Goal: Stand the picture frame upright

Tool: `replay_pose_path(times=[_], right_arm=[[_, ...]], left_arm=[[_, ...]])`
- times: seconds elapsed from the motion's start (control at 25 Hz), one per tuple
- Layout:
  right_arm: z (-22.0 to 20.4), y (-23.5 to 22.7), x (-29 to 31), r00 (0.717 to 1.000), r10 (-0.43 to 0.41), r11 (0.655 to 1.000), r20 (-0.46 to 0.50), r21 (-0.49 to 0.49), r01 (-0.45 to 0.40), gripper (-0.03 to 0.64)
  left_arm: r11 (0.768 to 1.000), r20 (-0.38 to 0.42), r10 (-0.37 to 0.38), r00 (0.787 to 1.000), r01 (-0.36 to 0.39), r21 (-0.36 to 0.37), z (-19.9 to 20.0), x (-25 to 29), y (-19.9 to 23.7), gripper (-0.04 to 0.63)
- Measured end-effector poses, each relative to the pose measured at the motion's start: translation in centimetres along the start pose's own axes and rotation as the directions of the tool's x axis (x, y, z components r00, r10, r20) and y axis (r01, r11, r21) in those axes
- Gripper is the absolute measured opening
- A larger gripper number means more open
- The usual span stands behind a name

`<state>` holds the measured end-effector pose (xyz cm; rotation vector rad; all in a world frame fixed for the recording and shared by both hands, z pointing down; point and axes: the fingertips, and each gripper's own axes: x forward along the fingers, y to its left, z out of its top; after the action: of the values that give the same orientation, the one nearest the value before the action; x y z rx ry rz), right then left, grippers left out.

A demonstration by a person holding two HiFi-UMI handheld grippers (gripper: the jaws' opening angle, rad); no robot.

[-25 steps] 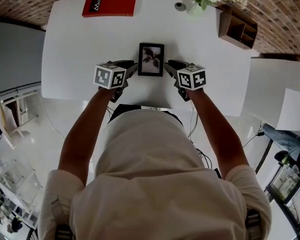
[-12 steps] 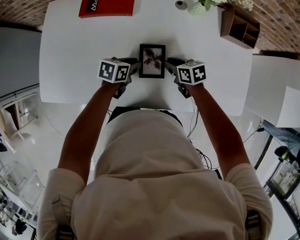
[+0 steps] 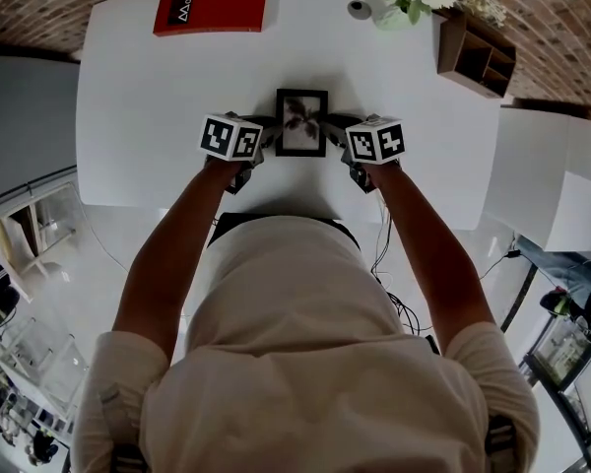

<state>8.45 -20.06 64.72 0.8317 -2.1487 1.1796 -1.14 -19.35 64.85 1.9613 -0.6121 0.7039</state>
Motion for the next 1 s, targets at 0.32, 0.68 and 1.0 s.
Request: replay_pose_path(times=[0.32,0.68,1.0], right_arm=[[0.0,-0.1,0.0,1.0,0.023,0.999,0.009,0.048,-0.024,0.083],[0.1,0.3,-0.2,1.0,0.03,0.999,0.007,0.028,-0.03,0.08],[0.9,1.3,-0.7,0.998,0.048,0.999,0.03,0.001,-0.048,0.066]], left_arm=[[0.999,0.0,-0.019,1.0,0.019,-0.041,0.2,0.3,-0.2,0.081],[1.0,0.011,-0.001,1.0,0.001,0.004,0.3,-0.3,-0.3,0.074],[1.0,0.048,0.02,0.999,-0.021,0.024,1.2,-1.7,-0.3,0.061]])
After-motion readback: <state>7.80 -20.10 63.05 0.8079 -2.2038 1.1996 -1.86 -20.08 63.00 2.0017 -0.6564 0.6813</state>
